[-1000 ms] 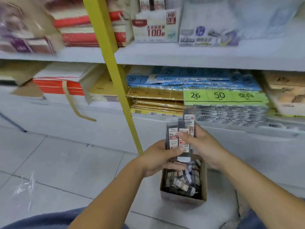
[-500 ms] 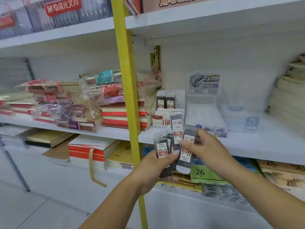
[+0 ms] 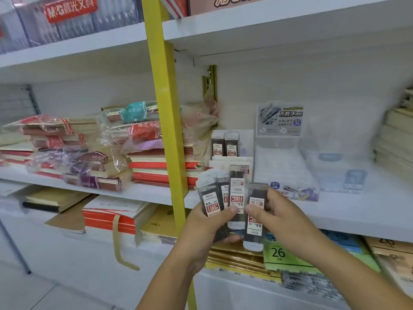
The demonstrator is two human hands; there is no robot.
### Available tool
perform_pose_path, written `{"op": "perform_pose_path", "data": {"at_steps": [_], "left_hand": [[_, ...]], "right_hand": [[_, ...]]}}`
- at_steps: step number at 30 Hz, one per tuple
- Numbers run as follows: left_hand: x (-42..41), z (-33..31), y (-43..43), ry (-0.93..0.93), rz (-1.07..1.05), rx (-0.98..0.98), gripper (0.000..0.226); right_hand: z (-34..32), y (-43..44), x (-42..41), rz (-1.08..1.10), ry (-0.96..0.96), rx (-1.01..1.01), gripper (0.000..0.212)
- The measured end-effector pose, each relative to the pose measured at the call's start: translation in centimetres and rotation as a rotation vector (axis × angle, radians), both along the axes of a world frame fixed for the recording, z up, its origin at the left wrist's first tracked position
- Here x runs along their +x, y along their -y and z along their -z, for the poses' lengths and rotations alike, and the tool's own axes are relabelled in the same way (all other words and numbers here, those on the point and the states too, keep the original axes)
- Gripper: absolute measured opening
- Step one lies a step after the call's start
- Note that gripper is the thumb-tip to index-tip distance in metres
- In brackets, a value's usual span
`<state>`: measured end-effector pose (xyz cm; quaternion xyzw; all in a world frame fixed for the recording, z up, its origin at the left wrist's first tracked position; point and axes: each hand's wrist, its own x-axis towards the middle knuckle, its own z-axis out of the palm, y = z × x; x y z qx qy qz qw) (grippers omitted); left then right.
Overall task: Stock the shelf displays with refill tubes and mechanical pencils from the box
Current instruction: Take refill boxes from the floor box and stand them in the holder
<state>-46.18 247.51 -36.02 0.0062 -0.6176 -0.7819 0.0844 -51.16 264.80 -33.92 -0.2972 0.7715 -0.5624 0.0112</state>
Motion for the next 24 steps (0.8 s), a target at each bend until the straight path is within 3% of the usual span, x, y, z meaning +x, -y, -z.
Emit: {"op": "perform_pose_path", "data": {"at_steps": [4,8,11,15,20,24], "left_hand": [[0.0,-1.0,0.3,-0.053,-0.060,0.071,0.034],[0.1,-2.0,0.4,-0.110,-0.071,0.096,0.043],[0.1,-2.3,0.3,-0.111,-0.071,0.088,0.032],[-0.1,-2.5,0.4,-0.084,-0.088,0.082,0.032],[-0.5,-2.6,0.3,-0.078,-0.122,0.132,0.031],[-0.9,-2.8,1.0,-0.104,-0.187,0.178,0.024]], "right_hand": [[-0.5,-0.2,0.3,-0.023,0.025,-0.039,0.016],[-1.4,-0.2,0.8,-0.084,0.028,-0.040,0.024],[-1.5,-0.1,1.0,-0.081,0.037,-0.001,0.027],[-1.6,-0.1,0.7,-0.018,-0.004,0.040,0.011],[-2.9,-0.5,0.6,0.034,0.073,-0.002,0.011],[-6.7,-1.8,-1.1,0.181,-0.145,0.036,0.015]]}}
